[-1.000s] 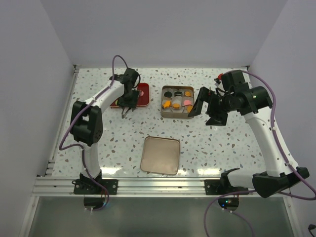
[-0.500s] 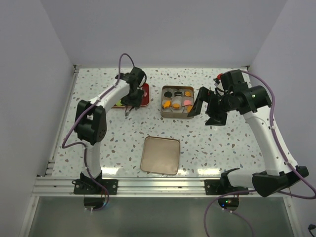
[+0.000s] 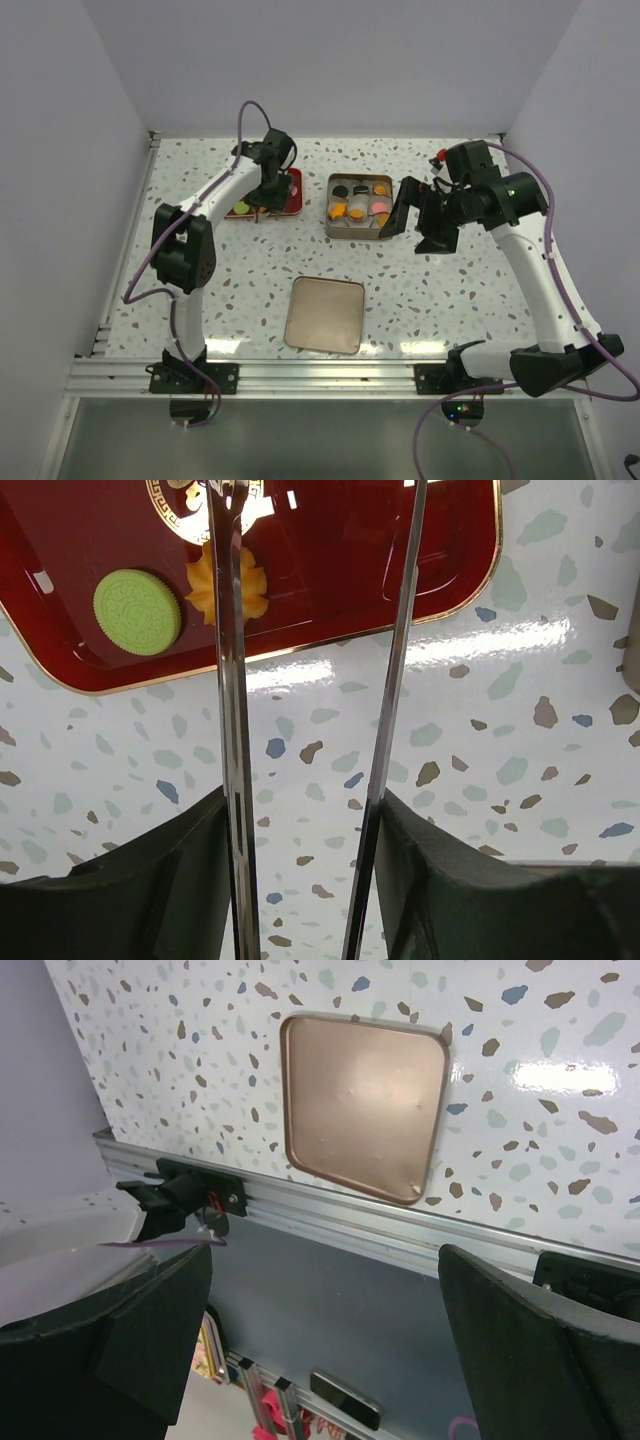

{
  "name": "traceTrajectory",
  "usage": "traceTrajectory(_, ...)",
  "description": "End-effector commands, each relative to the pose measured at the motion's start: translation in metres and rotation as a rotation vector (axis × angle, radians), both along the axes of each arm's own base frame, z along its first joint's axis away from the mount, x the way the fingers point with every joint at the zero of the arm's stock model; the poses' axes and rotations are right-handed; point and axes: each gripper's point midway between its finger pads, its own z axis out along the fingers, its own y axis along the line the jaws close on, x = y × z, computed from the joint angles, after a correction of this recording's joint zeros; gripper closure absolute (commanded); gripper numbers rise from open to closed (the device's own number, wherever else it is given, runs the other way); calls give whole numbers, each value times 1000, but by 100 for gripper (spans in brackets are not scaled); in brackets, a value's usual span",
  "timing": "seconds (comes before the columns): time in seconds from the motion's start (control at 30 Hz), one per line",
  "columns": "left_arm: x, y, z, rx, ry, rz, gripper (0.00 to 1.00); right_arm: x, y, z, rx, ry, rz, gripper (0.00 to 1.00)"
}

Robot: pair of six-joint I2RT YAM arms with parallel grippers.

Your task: Pack the cookies

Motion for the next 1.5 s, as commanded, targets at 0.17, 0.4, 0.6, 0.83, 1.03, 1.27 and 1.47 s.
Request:
traceTrajectory(0.17,-9,-2,36,-43,-64,21,43,-5,-3,-3,-15,4,43,1)
traceTrajectory(0.4,-14,-4,49,-61,-80,22,44,-6,-3,-8,-16,18,58,1)
traceTrajectory(0.6,-22,-3,43,-49,-42,20,45,-5,-2,-9,-17,17,77,1)
traceTrajectory(0.83,-35,-11,27,-31,1,-15,45,-4,-3,-11,-24,20,91,1)
traceTrajectory(1.03,-35,-19,20,-8,7,-31,45,-5,-5,-13,-33,27,100,1)
traceTrajectory(1.27,-28,-14,12,88,9,-21,45,-6,-7,-13,-39,29,105,1)
traceTrajectory(1.47,-25,-13,7,114,17,-22,45,-4,-9,-12,-43,27,102,1)
